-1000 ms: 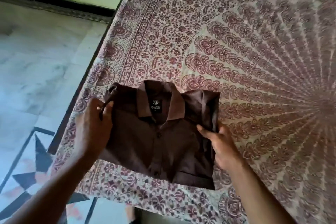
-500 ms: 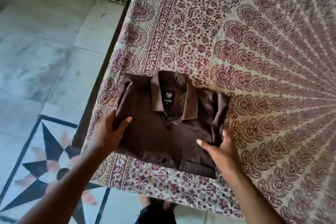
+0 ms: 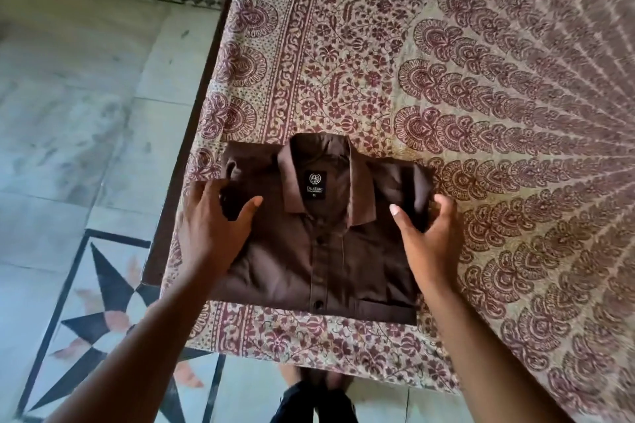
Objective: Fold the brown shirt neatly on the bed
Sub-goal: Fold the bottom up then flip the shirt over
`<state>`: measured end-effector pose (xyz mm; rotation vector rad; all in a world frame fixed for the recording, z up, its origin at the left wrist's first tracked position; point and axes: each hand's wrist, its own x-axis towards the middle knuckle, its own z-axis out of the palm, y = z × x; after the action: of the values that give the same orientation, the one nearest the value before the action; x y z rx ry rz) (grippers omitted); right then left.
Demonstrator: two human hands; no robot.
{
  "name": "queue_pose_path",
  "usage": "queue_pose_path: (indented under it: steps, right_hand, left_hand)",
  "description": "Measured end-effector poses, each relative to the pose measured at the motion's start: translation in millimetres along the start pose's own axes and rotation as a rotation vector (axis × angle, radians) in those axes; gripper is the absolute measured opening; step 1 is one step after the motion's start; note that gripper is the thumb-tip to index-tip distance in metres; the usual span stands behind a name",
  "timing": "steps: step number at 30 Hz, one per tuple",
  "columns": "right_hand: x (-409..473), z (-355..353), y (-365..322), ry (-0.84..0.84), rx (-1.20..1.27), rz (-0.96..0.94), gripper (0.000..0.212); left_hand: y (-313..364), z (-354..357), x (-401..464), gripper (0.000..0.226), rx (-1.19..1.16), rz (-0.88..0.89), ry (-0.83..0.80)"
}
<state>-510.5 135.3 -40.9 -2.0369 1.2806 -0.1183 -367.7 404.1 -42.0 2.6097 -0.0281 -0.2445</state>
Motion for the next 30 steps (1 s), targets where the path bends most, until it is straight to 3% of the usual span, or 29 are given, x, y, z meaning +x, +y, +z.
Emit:
queue_pose_path:
  steps: [2,5,12,15,18,21,25,28,30]
  right_hand:
    - [16,6,-8,-0.037,0.006,0.053,0.067]
    - [32,12,-4,-0.016,0.024,0.048,0.035]
    - [36,11,-1,0.083,-0.044,0.039,0.046]
    - [33,8,-3,0.248,-0.101,-0.16,0.035]
    - [33,15,-8,0.131,-0.08,-0.293,0.023]
    - [35,26,-19,-0.038,-0.129,-0.114,0.051]
    - [43,28,-25,-0.122,-0.036,-0.001,0.025]
    - [34,14,-25,-0.048,0.045,-0.006,0.015]
    - [24,8,-24,0.028,0.062,-0.019,0.02]
  left_hand:
    - [7,5,9,0.031,-0.102,-0.032,0.03]
    - [6,5,17,0.013,-0.306,-0.16,0.097]
    - [-7,4,23,0.015,-0.424,-0.094,-0.008]
    - [-8,5,29,0.007,-0.457,-0.118,-0.037]
    - [-8,3,34,0.017,-0.518,-0.148,-0.09]
    - [-8,3,35,0.024,-0.611,-0.182,-0.136]
    - [-10,4,36,0.03,-0.612,-0.16,-0.151]
    - [-8,2,36,0.022,-0.57,-0.114,-0.135]
    - [-8,2,38,0.016,-0.472,-0.067,-0.103]
